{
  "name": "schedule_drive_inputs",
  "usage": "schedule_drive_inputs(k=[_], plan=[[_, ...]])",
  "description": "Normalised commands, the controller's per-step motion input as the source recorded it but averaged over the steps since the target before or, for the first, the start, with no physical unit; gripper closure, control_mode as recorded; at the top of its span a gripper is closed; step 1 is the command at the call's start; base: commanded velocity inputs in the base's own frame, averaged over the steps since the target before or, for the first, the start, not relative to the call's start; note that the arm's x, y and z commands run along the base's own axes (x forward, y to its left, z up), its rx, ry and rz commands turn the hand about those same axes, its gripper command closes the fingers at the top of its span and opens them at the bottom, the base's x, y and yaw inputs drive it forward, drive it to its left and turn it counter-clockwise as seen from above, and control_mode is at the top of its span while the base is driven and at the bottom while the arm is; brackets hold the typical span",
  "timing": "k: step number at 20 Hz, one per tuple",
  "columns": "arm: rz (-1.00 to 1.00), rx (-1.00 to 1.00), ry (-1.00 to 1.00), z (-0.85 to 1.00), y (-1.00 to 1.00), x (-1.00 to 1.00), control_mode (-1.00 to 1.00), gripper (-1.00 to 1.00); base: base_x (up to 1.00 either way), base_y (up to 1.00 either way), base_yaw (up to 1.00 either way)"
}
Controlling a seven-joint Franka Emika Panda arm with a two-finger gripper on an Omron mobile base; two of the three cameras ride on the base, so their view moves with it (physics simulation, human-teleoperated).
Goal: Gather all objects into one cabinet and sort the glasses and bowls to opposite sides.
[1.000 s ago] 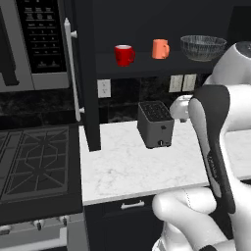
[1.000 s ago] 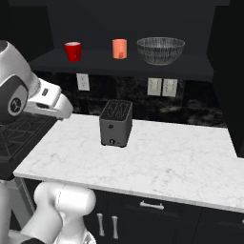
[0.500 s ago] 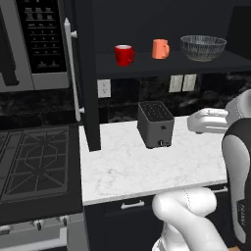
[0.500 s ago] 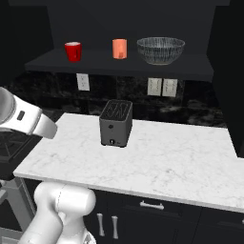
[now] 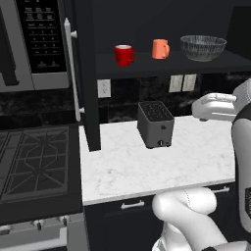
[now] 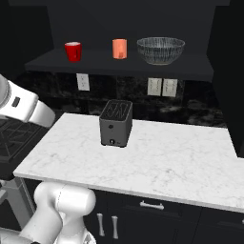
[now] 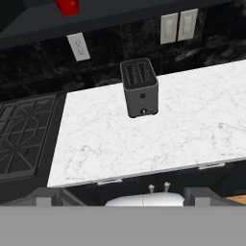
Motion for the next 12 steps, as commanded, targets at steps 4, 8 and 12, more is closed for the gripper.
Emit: schedule_drive_inputs(k=[4,8,12], plan=[[0.0,0.0,0.0,0.0,0.0,0.0,1.0,-1.0,0.0,0.0,0.0],[0.0,0.0,0.0,0.0,0.0,0.0,1.0,-1.0,-0.18,0.0,0.0],[0.0,0.0,0.0,0.0,0.0,0.0,1.0,-1.0,-0.46,0.0,0.0]])
